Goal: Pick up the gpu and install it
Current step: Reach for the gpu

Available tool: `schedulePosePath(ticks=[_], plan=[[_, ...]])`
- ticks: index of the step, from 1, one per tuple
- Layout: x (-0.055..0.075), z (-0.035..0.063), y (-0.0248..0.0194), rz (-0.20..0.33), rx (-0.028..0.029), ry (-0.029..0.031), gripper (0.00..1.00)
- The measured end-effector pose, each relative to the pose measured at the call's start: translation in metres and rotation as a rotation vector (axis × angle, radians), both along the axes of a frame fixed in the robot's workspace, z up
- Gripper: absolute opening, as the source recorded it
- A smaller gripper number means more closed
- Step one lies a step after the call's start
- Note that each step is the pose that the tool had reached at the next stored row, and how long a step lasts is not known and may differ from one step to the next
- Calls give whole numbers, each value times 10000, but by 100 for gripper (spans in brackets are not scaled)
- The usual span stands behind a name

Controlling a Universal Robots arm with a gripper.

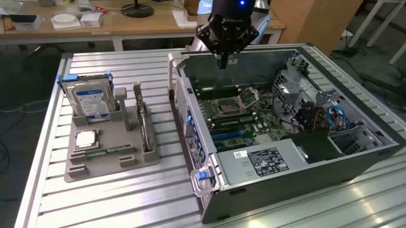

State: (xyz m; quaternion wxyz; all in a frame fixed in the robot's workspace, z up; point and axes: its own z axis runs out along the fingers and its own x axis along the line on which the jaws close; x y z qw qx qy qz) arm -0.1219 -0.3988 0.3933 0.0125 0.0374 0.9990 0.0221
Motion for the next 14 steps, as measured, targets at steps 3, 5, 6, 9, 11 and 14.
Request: schedulePosePath(ticks=[3,5,6,9,11,14], plan=[[0,0,0,0,-1,0,10],[0,0,0,0,-1,-1,10],[0,0,0,0,0,0,10],[-9,0,0,-2,-1,0,10],[-33,1,0,-1,-2,0,10],[-88,0,0,-1,0,-1,10]])
